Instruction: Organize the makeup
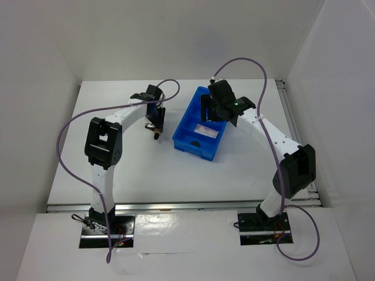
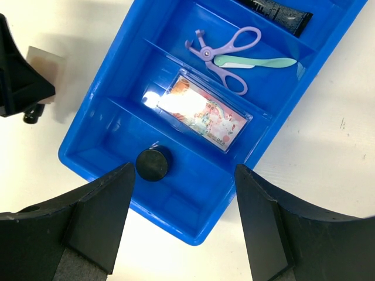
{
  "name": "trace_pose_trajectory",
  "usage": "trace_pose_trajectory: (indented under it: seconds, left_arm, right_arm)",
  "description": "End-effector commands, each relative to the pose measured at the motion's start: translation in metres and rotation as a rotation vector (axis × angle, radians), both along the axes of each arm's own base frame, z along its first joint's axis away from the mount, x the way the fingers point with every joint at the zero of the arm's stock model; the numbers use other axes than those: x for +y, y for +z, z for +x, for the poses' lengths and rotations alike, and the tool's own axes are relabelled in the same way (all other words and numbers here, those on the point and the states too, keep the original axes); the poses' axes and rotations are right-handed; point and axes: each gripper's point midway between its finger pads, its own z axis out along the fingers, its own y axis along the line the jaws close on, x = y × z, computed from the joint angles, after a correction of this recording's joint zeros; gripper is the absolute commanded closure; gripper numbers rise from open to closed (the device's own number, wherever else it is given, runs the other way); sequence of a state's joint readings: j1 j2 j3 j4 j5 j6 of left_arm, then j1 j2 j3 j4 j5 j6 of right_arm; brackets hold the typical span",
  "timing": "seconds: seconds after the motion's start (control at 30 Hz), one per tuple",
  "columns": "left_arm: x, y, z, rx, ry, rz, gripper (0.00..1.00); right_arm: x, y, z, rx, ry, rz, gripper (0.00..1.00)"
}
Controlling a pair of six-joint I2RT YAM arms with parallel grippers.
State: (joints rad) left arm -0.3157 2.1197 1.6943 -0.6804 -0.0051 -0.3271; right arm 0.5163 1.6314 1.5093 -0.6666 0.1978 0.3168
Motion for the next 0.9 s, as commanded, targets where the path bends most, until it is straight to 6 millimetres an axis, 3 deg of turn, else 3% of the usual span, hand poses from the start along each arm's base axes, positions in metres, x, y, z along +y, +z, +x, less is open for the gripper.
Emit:
trace_pose_trajectory:
  seconds: [0.0, 0.13, 0.3, 0.43, 0.57, 0.6, 0.77, 0.8, 0.87]
  left_arm:
    - [-0.005, 0.082, 0.015, -0.151, -0.018, -0.053, 1.00]
    - [-0.012, 0.145, -0.002, -0.230, -0.085, -0.130, 1.00]
    - [-0.071, 0.181, -0.040, -0.214, -0.323, -0.359, 1.00]
    - [-0.109, 0.163, -0.060, -0.113, -0.393, -0.412, 1.00]
    - [-0.144, 0.147, -0.078, -0.077, -0.467, -0.410, 1.00]
    - [-0.156, 0.138, -0.084, -0.070, -0.502, -0.397, 1.00]
    - [-0.164, 0.122, -0.068, -0.133, -0.590, -0.285, 1.00]
    - [-0.163, 0.130, -0.058, -0.177, -0.610, -0.250, 1.00]
    - [-0.164, 0.124, -0.053, -0.172, -0.645, -0.228, 1.00]
  right_arm:
    - [0.000, 0.027, 0.008, -0.060, -0.005, 0.026, 0.24]
    - [0.001, 0.027, 0.010, -0.071, -0.005, 0.032, 0.24]
    - [-0.005, 0.022, 0.015, -0.068, -0.042, 0.050, 0.24]
    - [-0.032, 0.023, 0.014, -0.048, -0.135, 0.089, 0.24]
    - [-0.086, 0.016, 0.010, -0.011, -0.311, 0.136, 0.24]
    - [-0.091, 0.013, 0.003, 0.006, -0.307, 0.160, 0.24]
    - [-0.128, 0.018, -0.003, -0.012, -0.407, 0.255, 0.24]
    - [-0.144, 0.018, -0.004, -0.018, -0.454, 0.263, 0.24]
    - [-0.159, 0.021, -0.010, -0.033, -0.479, 0.291, 0.24]
